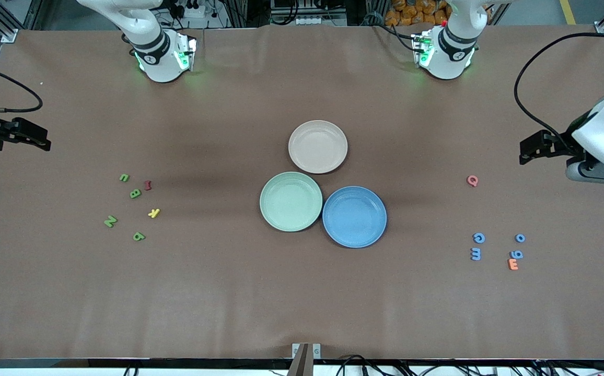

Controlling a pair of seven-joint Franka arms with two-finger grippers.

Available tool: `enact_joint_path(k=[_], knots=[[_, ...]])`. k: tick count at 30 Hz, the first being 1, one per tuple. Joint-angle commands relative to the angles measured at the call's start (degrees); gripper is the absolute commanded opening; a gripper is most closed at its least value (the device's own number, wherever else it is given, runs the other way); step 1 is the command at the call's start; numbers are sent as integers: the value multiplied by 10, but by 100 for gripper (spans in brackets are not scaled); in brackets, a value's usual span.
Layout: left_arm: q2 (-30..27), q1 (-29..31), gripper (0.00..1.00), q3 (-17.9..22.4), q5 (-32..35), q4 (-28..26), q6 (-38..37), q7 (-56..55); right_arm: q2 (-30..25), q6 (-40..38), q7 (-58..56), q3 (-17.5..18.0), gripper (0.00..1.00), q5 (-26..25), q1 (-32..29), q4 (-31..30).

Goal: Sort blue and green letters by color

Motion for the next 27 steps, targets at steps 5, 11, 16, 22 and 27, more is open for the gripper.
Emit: enact_joint_path(k=[5, 11, 16, 22, 27], knots=[[42, -2, 100, -1, 20, 29, -2, 9, -2, 4, 8, -6, 100, 9, 6, 1], [61, 1, 100, -1, 18, 29, 6, 4, -1, 10, 2, -6, 100, 8, 3, 3], [86, 4, 100, 2, 20, 29, 6, 1, -2, 5, 3, -7, 100, 9, 3, 2], [107, 8, 100, 4, 30, -14, 71, 5, -6, 2, 9, -7, 100, 9, 3, 2], [112, 33, 100, 4, 33, -70, 150, 7, -6, 8, 9, -8, 100, 10, 3, 3]])
